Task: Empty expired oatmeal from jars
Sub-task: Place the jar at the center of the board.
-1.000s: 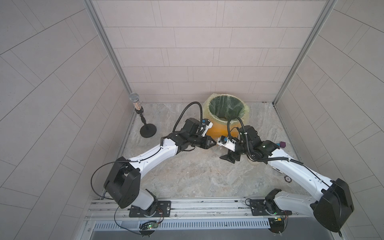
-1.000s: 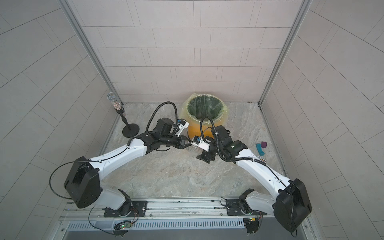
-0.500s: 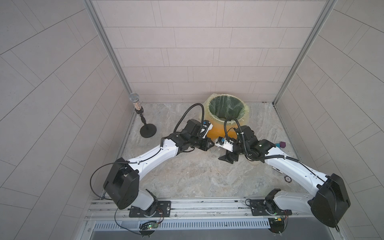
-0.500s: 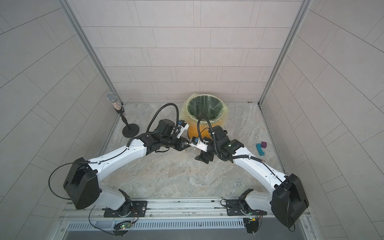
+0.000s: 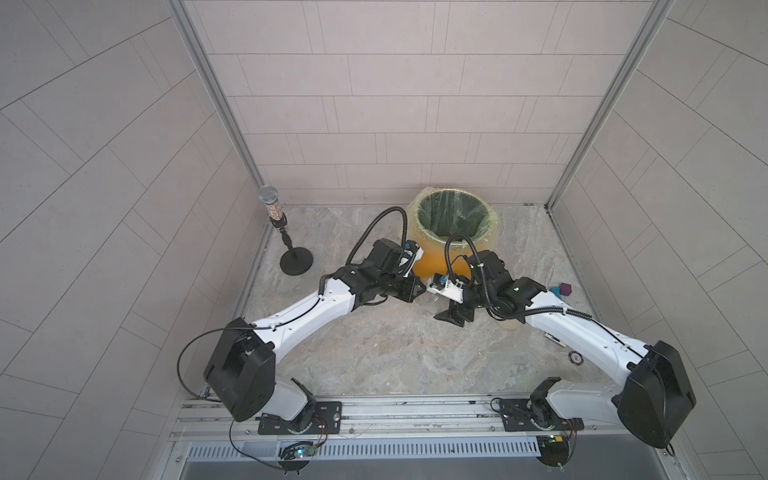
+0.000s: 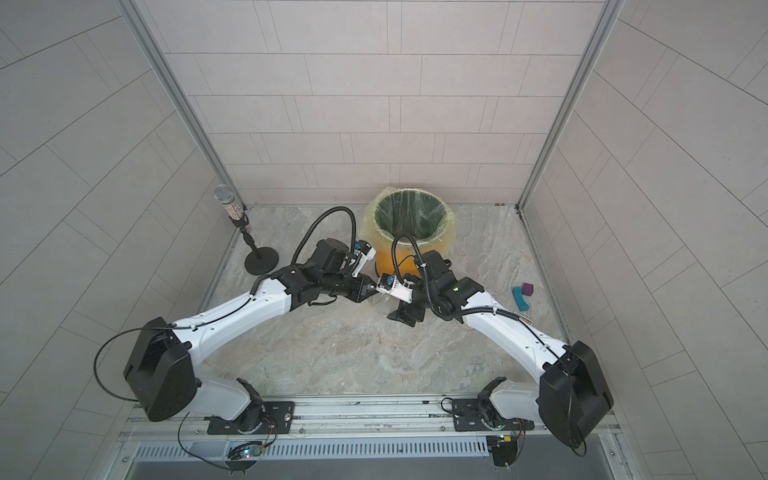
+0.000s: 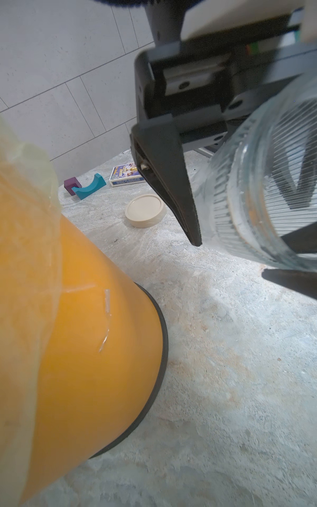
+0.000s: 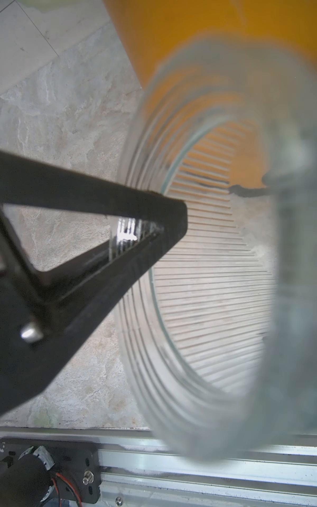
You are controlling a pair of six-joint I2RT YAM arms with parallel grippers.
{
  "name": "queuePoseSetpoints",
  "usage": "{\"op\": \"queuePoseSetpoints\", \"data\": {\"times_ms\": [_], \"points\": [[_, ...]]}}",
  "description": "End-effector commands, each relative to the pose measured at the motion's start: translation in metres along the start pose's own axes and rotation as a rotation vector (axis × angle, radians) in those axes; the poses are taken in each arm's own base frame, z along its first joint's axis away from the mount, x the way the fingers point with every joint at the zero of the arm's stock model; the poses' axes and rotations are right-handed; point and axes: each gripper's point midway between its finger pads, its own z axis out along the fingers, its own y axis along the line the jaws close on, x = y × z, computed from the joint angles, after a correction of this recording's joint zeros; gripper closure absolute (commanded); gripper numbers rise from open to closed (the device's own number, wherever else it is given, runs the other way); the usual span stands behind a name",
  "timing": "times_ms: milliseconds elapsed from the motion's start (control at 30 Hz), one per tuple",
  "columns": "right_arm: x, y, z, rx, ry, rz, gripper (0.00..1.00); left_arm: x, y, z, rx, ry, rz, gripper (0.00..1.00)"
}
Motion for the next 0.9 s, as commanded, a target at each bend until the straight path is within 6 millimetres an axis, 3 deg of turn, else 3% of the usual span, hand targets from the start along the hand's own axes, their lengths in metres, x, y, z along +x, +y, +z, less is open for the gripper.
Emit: {"op": "queuePoseSetpoints", "data": {"times_ms": [0, 67, 133, 267, 500, 867], "points": [[-0.025, -0.009, 0.001, 0.012, -0.071, -0.021, 0.32, -0.026, -0.04, -0.019, 0.116, -0.093, 0.076, 1.0], [-0.024, -0.007, 0.004, -0.007, -0.065, -0.018, 0.27, -0.026, -0.039, -0.017, 0.109, -0.092, 0.077, 1.0], [-0.023, -0.007, 0.006, -0.017, -0.058, -0.017, 0.13, -0.024, -0.036, -0.015, 0.101, -0.085, 0.076, 1.0], [-0.026, -0.007, 0.005, -0.01, -0.069, -0.035, 0.01, -0.019, -0.029, -0.011, 0.069, -0.07, 0.079, 1.0], [-0.03, -0.011, 0.002, 0.007, -0.074, -0.043, 0.0, -0.02, -0.019, -0.011, 0.007, -0.068, 0.077, 1.0], [-0.001, -0.006, -0.033, 0.123, 0.041, -0.122, 0.0, -0.007, 0.011, -0.026, -0.192, 0.018, 0.105, 1.0]]}}
